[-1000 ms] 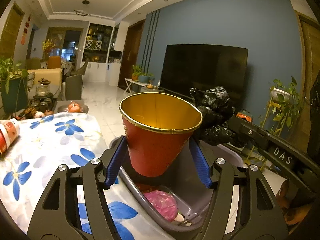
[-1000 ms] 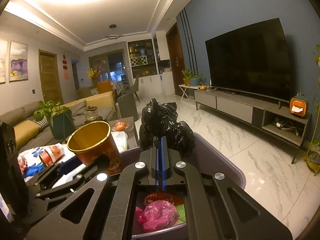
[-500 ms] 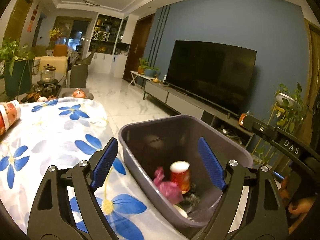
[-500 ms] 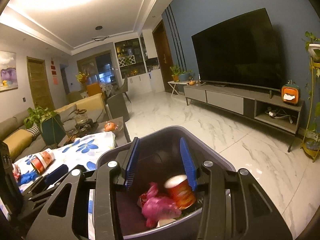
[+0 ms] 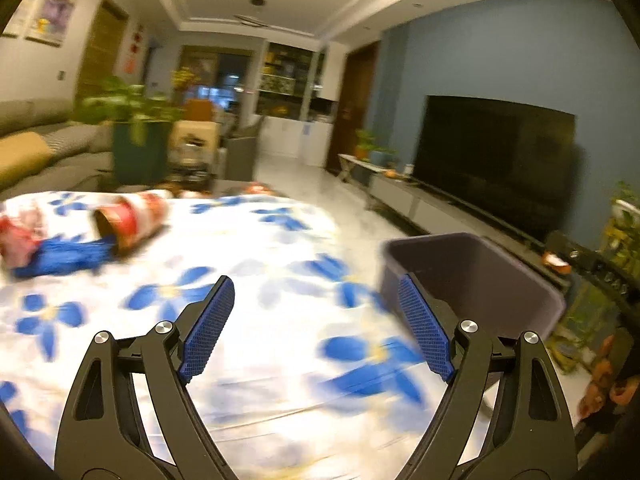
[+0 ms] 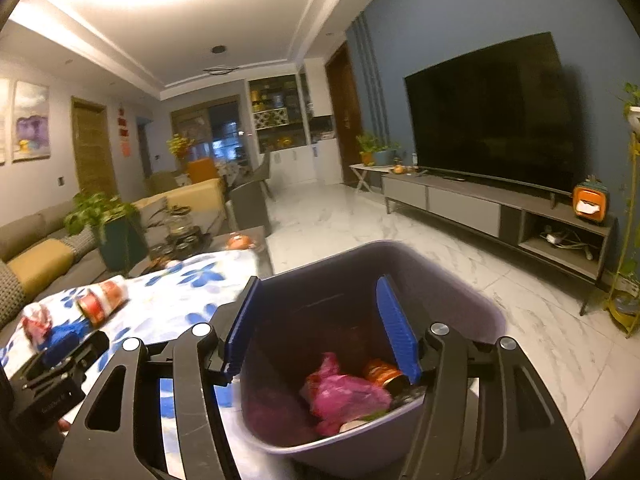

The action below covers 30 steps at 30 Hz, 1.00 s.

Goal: Collect trash
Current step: 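Grasp the red snack bag with the left tool while the right tool grasps the red-and-white paper cup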

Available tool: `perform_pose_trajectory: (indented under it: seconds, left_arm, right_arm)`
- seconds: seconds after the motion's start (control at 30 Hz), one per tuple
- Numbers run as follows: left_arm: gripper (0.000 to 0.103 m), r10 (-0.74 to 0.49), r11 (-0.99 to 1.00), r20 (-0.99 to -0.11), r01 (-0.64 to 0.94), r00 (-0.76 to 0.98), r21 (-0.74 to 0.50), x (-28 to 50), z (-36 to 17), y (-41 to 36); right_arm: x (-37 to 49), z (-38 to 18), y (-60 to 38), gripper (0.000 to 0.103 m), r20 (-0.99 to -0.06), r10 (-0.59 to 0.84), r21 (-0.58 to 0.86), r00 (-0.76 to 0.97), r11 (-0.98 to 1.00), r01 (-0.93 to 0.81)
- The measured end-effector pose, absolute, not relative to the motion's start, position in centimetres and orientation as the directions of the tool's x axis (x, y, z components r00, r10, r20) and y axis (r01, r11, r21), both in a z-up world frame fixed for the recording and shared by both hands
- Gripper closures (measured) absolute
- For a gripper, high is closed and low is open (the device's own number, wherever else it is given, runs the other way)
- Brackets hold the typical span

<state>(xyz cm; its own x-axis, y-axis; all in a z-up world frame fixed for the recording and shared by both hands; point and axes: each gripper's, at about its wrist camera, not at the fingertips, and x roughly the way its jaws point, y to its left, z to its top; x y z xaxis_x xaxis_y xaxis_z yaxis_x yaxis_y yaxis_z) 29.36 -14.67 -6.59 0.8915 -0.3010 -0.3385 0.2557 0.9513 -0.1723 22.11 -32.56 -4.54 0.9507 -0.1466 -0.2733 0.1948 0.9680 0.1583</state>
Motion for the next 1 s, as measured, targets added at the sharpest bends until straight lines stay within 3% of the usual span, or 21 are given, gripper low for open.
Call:
perform_pose_trajectory:
  seconds: [0.27,0.57,1.0]
  left_arm:
    - [0.02,-0.091,0.989,-0.377,0.041,0.922,-0.14,28.9,-7.4,-4.5]
    - [0.02,0.053,0.982,-0.402,-0.121,0.914,-0.145,29.7,-7.2,4.7]
    - [0.022,0.098,0.957,-0.486,-0.216,0.869,-0.192,36.8,-6.7,12.0]
  right_arm:
    - [22.9,-4.4,-25.5,0.043,-0.263,-0.021,0.129,0.965,0.99,0.057]
    - [25.6,-4.3,-16.6,0.043,-0.276,0.123,0.095,0.953,0.99,-0.1]
    - [31.7,-5.3,-7.0,0.044,-0.353,0.215,0.034,0.91,0.975,-0.217]
